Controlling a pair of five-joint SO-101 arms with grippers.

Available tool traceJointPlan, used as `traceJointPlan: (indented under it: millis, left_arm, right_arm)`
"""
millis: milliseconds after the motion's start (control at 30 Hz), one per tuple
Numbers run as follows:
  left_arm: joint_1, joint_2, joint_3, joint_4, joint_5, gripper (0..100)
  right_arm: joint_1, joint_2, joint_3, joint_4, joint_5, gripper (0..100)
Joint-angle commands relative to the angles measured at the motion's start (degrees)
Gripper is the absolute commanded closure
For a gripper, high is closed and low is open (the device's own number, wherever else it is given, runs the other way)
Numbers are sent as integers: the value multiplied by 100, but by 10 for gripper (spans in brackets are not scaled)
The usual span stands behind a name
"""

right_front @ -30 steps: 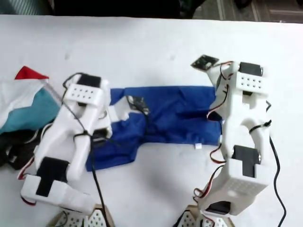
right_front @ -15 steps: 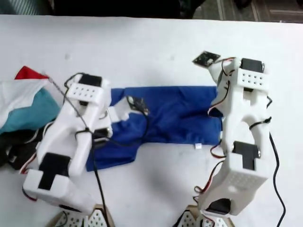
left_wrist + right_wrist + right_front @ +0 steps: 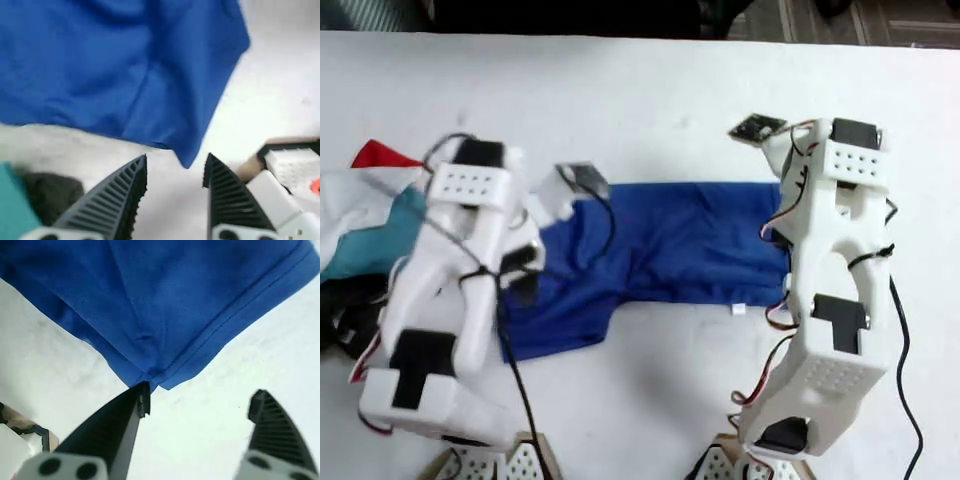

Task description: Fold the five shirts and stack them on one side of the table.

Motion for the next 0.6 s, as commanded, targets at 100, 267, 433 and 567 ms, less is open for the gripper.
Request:
traceJointPlan:
  millis: [100,267,433,567]
  left_arm:
    - [-338,-910,-440,26,475,782]
    - [-699,-1402,-633,-44,1284,880]
    - [-1095,-1798,-598,-70,1521,972]
    - [-1552,-2018,-598,-79,1776,977]
  right_arm:
    - [-57,-892,-229,84,9,632]
    - [-840,-646,501,84,-9,851]
    - [-1367,-75,774,-215,-105,961]
    - [-1402,382,782,-804,-747,980]
